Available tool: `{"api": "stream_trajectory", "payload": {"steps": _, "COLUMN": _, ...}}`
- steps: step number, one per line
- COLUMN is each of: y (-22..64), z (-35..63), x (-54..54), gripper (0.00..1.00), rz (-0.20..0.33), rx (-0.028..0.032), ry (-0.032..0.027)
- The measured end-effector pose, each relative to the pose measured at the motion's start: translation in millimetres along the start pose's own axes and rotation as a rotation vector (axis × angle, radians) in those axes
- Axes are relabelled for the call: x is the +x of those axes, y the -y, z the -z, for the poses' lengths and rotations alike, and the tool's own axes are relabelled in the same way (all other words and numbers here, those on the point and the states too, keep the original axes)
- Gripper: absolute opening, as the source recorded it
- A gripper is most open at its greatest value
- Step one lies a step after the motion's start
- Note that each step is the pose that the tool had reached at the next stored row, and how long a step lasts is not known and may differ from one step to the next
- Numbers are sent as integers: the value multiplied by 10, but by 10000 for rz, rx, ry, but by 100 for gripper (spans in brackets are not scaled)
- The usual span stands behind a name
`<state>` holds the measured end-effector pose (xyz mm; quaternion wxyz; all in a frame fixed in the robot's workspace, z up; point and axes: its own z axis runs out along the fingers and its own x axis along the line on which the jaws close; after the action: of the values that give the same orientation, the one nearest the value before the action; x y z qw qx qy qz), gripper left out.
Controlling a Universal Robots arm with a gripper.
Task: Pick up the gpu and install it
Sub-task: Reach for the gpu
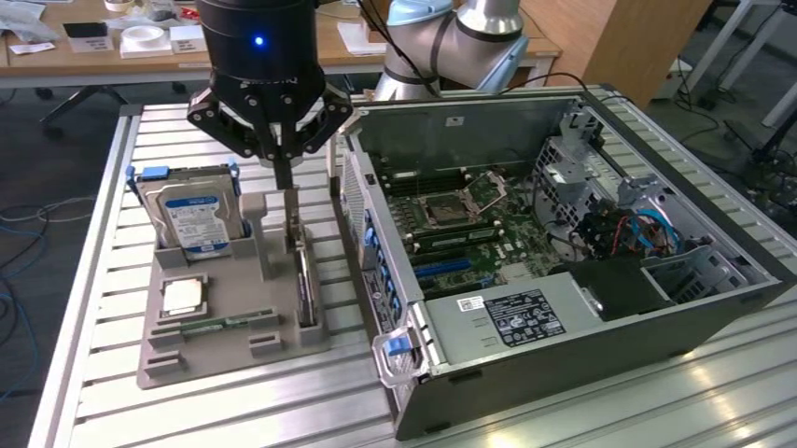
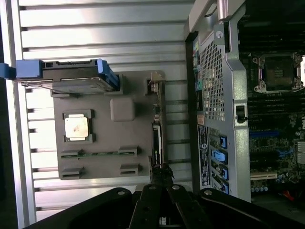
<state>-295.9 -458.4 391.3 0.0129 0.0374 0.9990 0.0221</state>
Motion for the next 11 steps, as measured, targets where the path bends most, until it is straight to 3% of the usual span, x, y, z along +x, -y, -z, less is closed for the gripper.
{"api": "stream_trajectory", "payload": {"steps": 11, "y": 2, "z": -3, "x": 9, "gripper": 11, "rz": 0, "rx": 0, "ry": 0}}
